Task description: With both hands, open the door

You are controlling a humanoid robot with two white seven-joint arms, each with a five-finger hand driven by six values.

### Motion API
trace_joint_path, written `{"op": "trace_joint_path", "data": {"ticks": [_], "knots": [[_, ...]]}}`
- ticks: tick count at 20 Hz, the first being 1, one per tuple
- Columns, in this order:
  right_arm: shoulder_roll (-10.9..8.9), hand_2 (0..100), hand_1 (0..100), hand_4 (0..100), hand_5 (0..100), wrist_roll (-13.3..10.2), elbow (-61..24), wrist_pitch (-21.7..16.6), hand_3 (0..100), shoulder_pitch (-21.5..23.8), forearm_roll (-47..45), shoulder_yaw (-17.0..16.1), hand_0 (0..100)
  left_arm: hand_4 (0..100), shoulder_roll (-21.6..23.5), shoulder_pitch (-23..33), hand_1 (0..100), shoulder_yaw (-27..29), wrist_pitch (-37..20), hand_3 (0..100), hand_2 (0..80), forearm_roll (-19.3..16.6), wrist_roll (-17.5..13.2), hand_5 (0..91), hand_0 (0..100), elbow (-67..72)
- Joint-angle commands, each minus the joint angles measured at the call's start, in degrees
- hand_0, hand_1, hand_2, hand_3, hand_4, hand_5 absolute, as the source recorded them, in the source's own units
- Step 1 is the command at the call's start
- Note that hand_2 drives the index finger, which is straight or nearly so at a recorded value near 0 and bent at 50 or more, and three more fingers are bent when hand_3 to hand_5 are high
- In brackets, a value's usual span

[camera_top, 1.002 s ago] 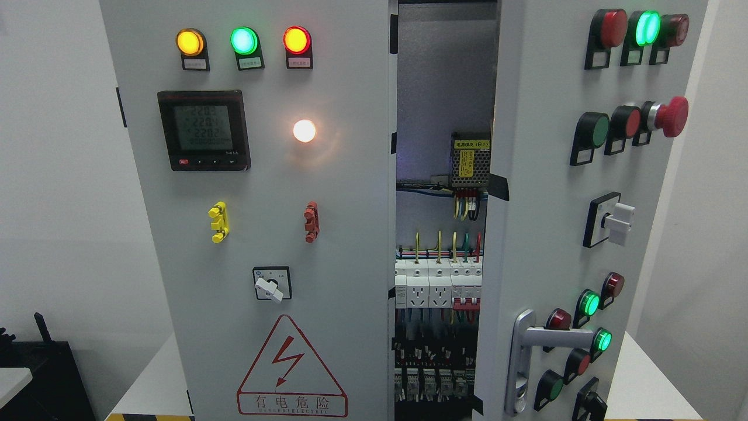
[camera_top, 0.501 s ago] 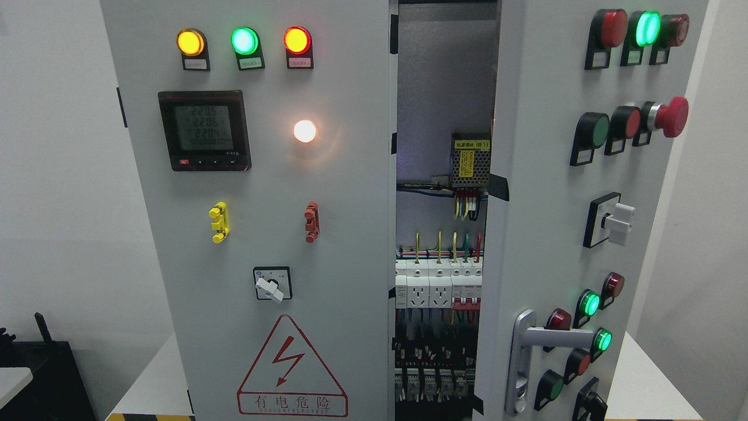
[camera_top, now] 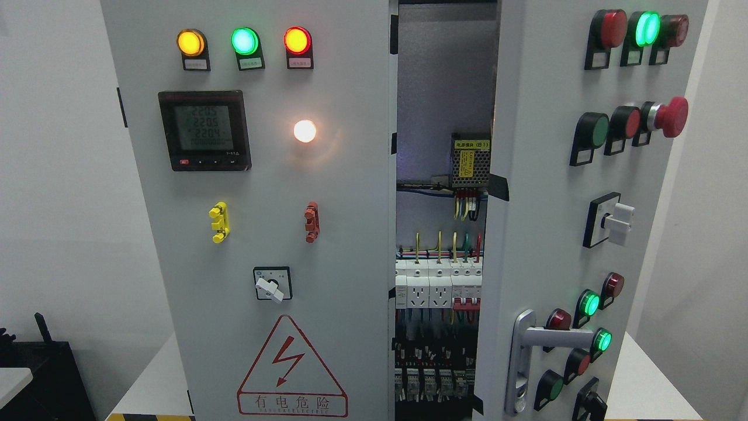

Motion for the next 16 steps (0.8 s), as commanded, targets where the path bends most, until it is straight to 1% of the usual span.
{"op": "trace_joint_path", "data": {"ticks": [1,2,5,7,9,11,12,14,15,16], "knots": [[0.16,0,0,0,0,0.0,0.0,0.0,0,0.0,0.0,0.0,0,4,3.6,5.6,0,4.0,-3.7,0,0.0,1.0,0.0,0.0,0,-27.4],[0.16,0,0,0,0,0.0,0.0,0.0,0,0.0,0.0,0.0,0,4,4.5,6.0,0,4.8,-4.5,0,0.0,2.3,0.0,0.0,0,-28.5],[0.16,0,0,0,0,0.0,0.0,0.0,0,0.0,0.0,0.0,0,4,7.8,6.6,0,9.0,-5.9,0,0.0,8.2,-0.1,0.0,0,-31.9],[0.16,0,0,0,0,0.0,-0.1,0.0,0,0.0,0.0,0.0,0,4,10.2,6.4,0,12.0,-5.9,0,0.0,12.2,-0.2,0.0,0,-32.4],[0.16,0,0,0,0,0.0,0.0,0.0,0,0.0,0.0,0.0,0,4,13.2,5.0,0,14.9,-5.8,0,0.0,17.0,-0.3,0.0,0,-32.3],[0.16,0,0,0,0,0.0,0.0,0.0,0,0.0,0.0,0.0,0,4,14.0,-0.4,0,16.5,-5.0,0,0.0,20.3,-0.3,0.0,0,-32.1],[0.16,0,0,0,0,0.0,0.0,0.0,0,0.0,0.0,0.0,0,4,14.4,-2.8,0,17.1,-4.9,0,0.0,20.6,-0.3,0.0,0,-32.1],[0.16,0,0,0,0,0.0,-0.1,0.0,0,0.0,0.0,0.0,0,4,15.2,-5.2,0,19.1,-3.7,0,0.0,21.3,-0.4,0.0,0,-32.2],[0.16,0,0,0,0,0.0,0.0,0.0,0,0.0,0.0,0.0,0,4,16.0,-6.1,0,19.5,-3.4,0,0.0,22.7,-0.4,0.0,0,-32.2],[0.16,0,0,0,0,0.0,0.0,0.0,0,0.0,0.0,0.0,0,4,18.2,-6.6,0,19.6,-3.4,0,0.0,25.2,-0.4,0.0,0,-32.1]]}}
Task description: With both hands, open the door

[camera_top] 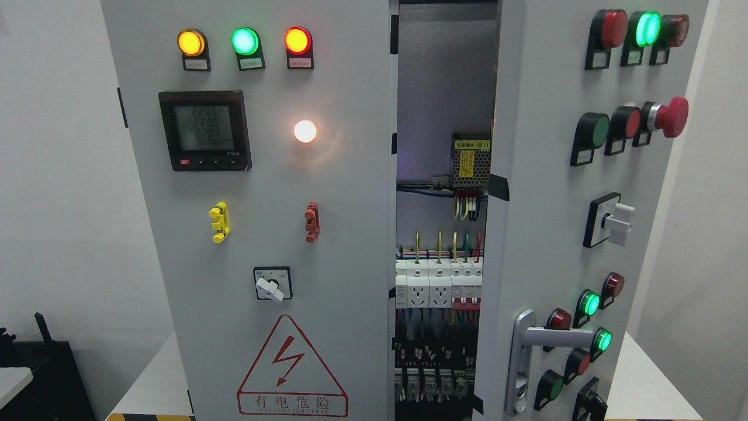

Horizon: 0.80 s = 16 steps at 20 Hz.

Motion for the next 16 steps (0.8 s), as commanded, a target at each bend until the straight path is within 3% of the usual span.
{"op": "trace_joint_path", "data": {"ticks": [1,4,7,9,11,14,16], "knots": [[0.03,0,0,0,0,0.0,0.0,0.0,0,0.0,0.0,0.0,0,4,12.2,-5.7,0,8.4,1.0,0,0.0,10.8,0.0,0.0,0,-7.6],[0.03,0,0,0,0,0.0,0.0,0.0,0,0.0,0.0,0.0,0,4,23.1,-5.9,0,8.5,0.9,0,0.0,22.4,0.0,0.0,0,-6.7],[0.03,0,0,0,0,0.0,0.0,0.0,0,0.0,0.0,0.0,0,4,28.8,-6.5,0,11.0,0.7,0,0.0,27.5,-0.1,0.0,0,-6.4],[0.03,0,0,0,0,0.0,0.0,0.0,0,0.0,0.0,0.0,0,4,32.1,-6.3,0,14.8,0.9,0,0.0,32.6,-1.9,0.0,0,-6.3],[0.03,0,0,0,0,0.0,0.0,0.0,0,0.0,0.0,0.0,0,4,33.5,-6.1,0,18.3,1.1,0,0.0,35.5,-4.3,0.0,0,-6.4],[0.03,0,0,0,0,0.0,0.0,0.0,0,0.0,0.0,0.0,0,4,36.4,-5.9,0,19.1,1.1,0,0.0,37.3,-4.3,0.0,0,-6.5],[0.03,0,0,0,0,0.0,-0.1,0.0,0,0.0,0.0,0.0,0,4,39.7,-5.2,0,18.8,1.0,0,0.0,40.6,-4.2,0.0,0,-6.4]]}}
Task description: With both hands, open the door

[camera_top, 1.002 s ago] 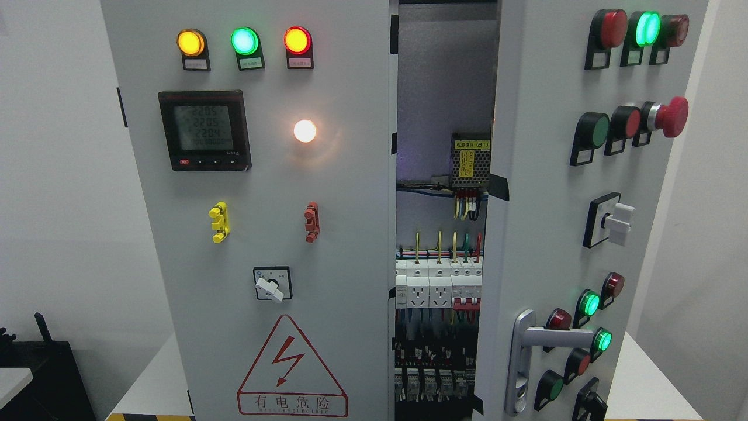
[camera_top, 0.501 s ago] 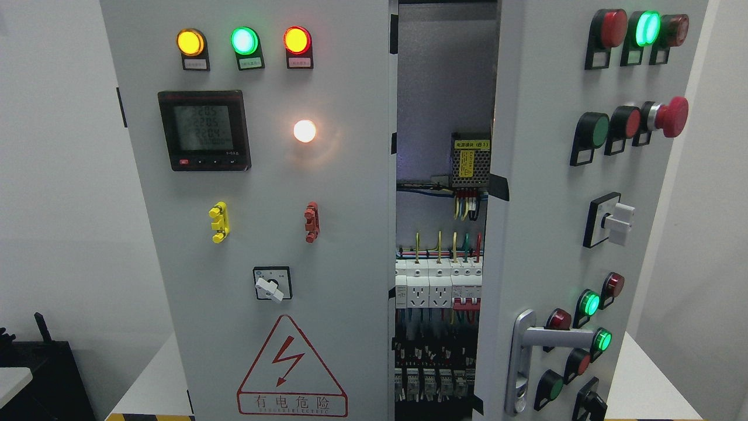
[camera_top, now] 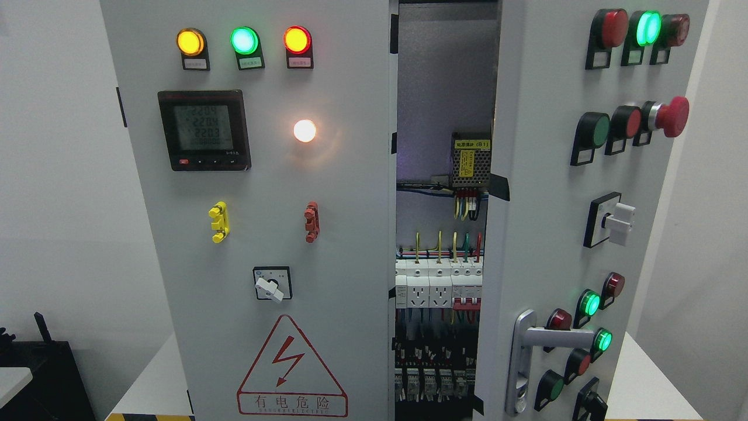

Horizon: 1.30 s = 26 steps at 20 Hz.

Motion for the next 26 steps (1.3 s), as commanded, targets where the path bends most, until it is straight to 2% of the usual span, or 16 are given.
{"op": "trace_joint_path", "data": {"ticks": [1,9,11,13,16,19,21,24,26], "knots": [[0.01,0,0,0,0,0.0,0.0,0.0,0,0.0,0.0,0.0,0,4,16.9,0.9,0,7.3,0.0,0,0.0,10.0,-0.2,0.0,0,-1.4],[0.01,0,0,0,0,0.0,-0.1,0.0,0,0.0,0.0,0.0,0,4,16.6,0.3,0,7.4,0.0,0,0.0,11.4,-0.4,0.0,0,-1.8],[0.01,0,0,0,0,0.0,-0.1,0.0,0,0.0,0.0,0.0,0,4,18.9,-0.5,0,7.2,0.1,0,0.0,13.9,-0.4,0.0,0,-2.6],[0.01,0,0,0,0,0.0,0.0,0.0,0,0.0,-0.1,0.0,0,4,20.7,-4.2,0,5.6,0.9,0,0.0,15.4,-0.5,0.0,0,-2.9],[0.01,0,0,0,0,0.0,0.0,0.0,0,0.0,0.0,0.0,0,4,23.0,-13.7,0,-2.7,4.7,0,0.0,15.5,-0.7,0.0,0,-3.1],[0.01,0,0,0,0,0.0,-0.1,0.0,0,0.0,0.0,0.0,0,4,26.6,-24.5,0,-14.4,5.1,0,0.0,15.6,-0.8,0.0,0,-3.0],[0.01,0,0,0,0,0.0,0.0,0.0,0,0.0,-0.1,0.0,0,4,27.9,-30.5,0,-20.1,5.1,0,0.0,15.7,-0.8,0.0,0,-3.1],[0.01,0,0,0,0,0.0,-0.1,0.0,0,0.0,0.0,0.0,0,4,28.9,-35.5,0,-24.6,5.0,0,0.0,16.2,-1.2,0.0,0,-3.7],[0.01,0,0,0,0,0.0,-0.1,0.0,0,0.0,0.0,0.0,0,4,28.9,-37.1,0,-25.8,5.0,0,0.0,16.6,-3.2,0.0,0,-4.6]]}}
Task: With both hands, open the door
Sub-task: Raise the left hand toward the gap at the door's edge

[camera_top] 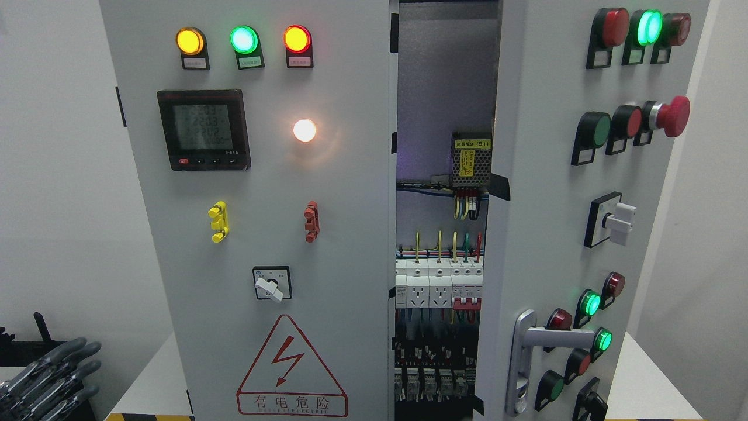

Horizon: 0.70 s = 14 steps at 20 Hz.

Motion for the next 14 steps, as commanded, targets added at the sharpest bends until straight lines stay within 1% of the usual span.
{"op": "trace_joint_path", "data": {"ticks": [1,3,6,7,9,12,14], "knots": [[0.0,0,0,0,0,0.0,0.0,0.0,0,0.0,0.0,0.0,0,4,6.6,-10.3,0,-15.8,0.0,0,0.0,1.0,-2.2,0.0,0,-2.1],[0.0,0,0,0,0,0.0,0.0,0.0,0,0.0,0.0,0.0,0,4,6.5,-10.9,0,-15.9,0.0,0,0.0,1.3,-2.5,0.0,0,-2.5],[0.0,0,0,0,0,0.0,0.0,0.0,0,0.0,-0.1,0.0,0,4,6.5,-11.7,0,-16.6,0.0,0,0.0,1.5,-6.0,0.0,0,-2.8],[0.0,0,0,0,0,0.0,0.0,0.0,0,0.0,0.0,0.0,0,4,6.7,-12.4,0,-17.4,0.0,0,0.0,2.2,-6.4,0.0,0,-2.9],[0.0,0,0,0,0,0.0,0.0,0.0,0,0.0,-0.1,0.0,0,4,7.4,-14.1,0,-19.1,0.0,0,0.0,4.7,-6.7,0.0,0,-2.9],[0.0,0,0,0,0,0.0,0.0,0.0,0,0.0,0.0,0.0,0,4,8.8,-17.2,0,-20.6,0.1,0,0.0,8.0,-8.5,0.0,0,-2.9],[0.0,0,0,0,0,0.0,0.0,0.0,0,0.0,0.0,0.0,0,4,9.8,-21.6,0,-23.6,0.2,0,0.0,10.3,-9.3,0.0,0,-2.9]]}}
